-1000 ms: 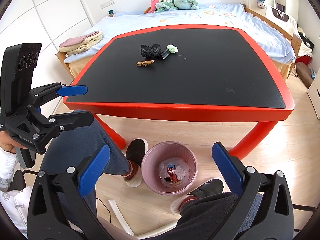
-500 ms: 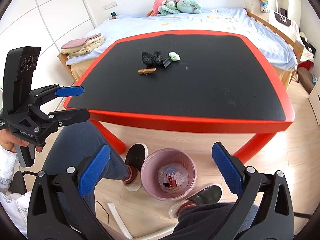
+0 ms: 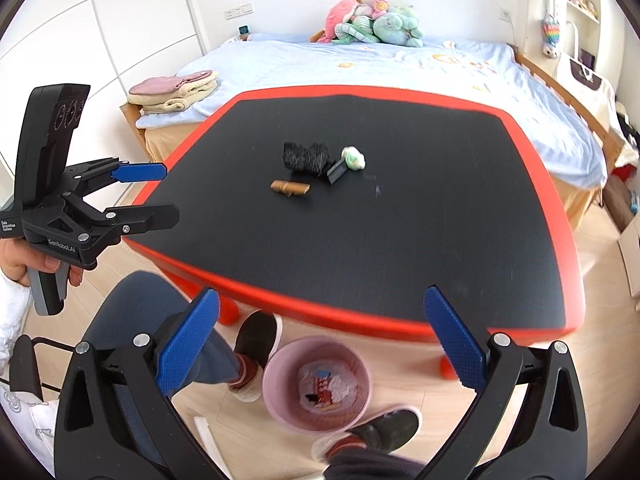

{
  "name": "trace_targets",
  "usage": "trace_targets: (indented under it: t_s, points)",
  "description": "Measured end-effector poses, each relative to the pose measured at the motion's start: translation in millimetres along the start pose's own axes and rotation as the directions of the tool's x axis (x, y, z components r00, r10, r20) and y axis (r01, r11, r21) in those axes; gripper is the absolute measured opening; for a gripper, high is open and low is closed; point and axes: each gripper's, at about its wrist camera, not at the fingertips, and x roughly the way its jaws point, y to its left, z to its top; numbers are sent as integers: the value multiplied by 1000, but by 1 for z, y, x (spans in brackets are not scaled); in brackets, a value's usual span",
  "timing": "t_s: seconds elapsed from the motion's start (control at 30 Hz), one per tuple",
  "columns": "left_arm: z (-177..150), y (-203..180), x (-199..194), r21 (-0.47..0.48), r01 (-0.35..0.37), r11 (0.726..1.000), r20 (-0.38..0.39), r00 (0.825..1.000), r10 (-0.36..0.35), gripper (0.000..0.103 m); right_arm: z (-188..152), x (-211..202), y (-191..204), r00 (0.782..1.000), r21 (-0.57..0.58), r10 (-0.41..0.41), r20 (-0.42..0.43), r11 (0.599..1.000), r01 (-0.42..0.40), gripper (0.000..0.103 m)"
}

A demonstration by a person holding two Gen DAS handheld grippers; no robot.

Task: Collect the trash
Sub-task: 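Move both open tools back toward the remaining table items, then grasp the black sock with the left tool while the right tool approaches the green ball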

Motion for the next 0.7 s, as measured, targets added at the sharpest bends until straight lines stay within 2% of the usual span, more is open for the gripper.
trace_targets:
  t_s: [0.37,0.7]
  points:
    - [40,30,43,-9,-6,1000,-29,1000,5,95,66,52,-27,1000,-49,12,-4,999,-12,100]
    - [61,51,96,-21,18,1000,-85,996,-20,95,104,116,-53,999,-68,34,-37,997,-36,100]
